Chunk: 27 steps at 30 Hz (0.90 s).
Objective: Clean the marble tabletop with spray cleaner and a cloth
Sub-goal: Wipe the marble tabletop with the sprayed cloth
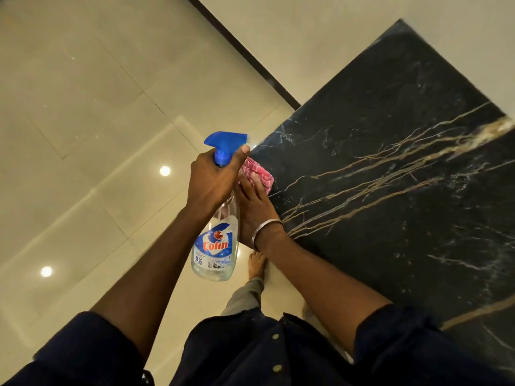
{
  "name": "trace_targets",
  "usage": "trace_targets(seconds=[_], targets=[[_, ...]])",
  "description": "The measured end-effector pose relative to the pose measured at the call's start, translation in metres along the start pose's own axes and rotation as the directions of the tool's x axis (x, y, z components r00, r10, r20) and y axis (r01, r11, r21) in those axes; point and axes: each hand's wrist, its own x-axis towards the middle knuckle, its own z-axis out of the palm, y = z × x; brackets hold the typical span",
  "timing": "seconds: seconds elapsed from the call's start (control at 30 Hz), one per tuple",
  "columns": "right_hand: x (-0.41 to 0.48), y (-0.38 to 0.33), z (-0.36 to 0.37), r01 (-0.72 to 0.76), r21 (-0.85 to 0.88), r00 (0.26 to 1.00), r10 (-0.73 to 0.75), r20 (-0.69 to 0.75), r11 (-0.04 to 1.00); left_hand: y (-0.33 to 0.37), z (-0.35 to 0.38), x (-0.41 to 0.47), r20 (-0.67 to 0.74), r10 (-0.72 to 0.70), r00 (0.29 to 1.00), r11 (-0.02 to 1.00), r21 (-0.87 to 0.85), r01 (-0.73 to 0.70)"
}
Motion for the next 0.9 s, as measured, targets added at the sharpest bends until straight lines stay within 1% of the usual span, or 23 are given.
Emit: trace_targets(seconds=[0.1,0.17,0.2,0.27,0.33,0.43,0.5,0.73,0.8,0.9], targets=[[0.0,0.013,0.001,0.044,-0.028,0.999,-0.043,0.011,0.999,0.007,0.007,0.001,-0.003,-0.003,1.0,1.0,0.013,0.003],[0.006,0.027,-0.004,0.035,-0.009,0.999,-0.035,-0.012,0.999,0.016,0.014,0.006,0.006,0.01,1.0,1.0,0.023,-0.01],[0.009,0.038,-0.008,0.008,0.029,1.0,-0.007,-0.027,1.0,0.021,0.018,0.009,0.008,0.017,1.0,1.0,0.02,-0.017],[0.018,0.072,-0.015,-0.108,0.133,0.988,0.121,-0.093,0.985,0.03,0.026,0.015,0.012,0.012,1.0,1.0,0.018,-0.012],[0.025,0.115,-0.019,-0.216,0.13,0.962,0.234,-0.144,0.968,0.04,0.036,0.022,0.016,0.01,1.0,1.0,0.015,-0.01],[0.039,0.182,-0.027,-0.32,0.097,0.934,0.331,-0.135,0.942,0.054,0.052,0.03,0.037,0.038,0.999,0.999,0.02,-0.039],[0.048,0.226,-0.034,-0.402,0.1,0.901,0.412,-0.135,0.91,0.062,0.062,0.035,0.031,0.061,0.998,0.998,0.019,-0.061],[0.035,0.35,-0.049,-0.601,0.259,0.747,0.647,-0.154,0.756,0.084,0.088,0.036,0.032,0.102,0.994,0.994,0.036,-0.103],[0.016,0.373,-0.047,-0.64,0.293,0.705,0.695,-0.145,0.71,0.089,0.096,0.032,0.047,0.116,0.992,0.992,0.037,-0.117],[-0.034,0.381,-0.035,-0.69,0.357,0.62,0.769,-0.157,0.629,0.097,0.109,0.025,0.101,0.14,0.985,0.989,0.027,-0.143]])
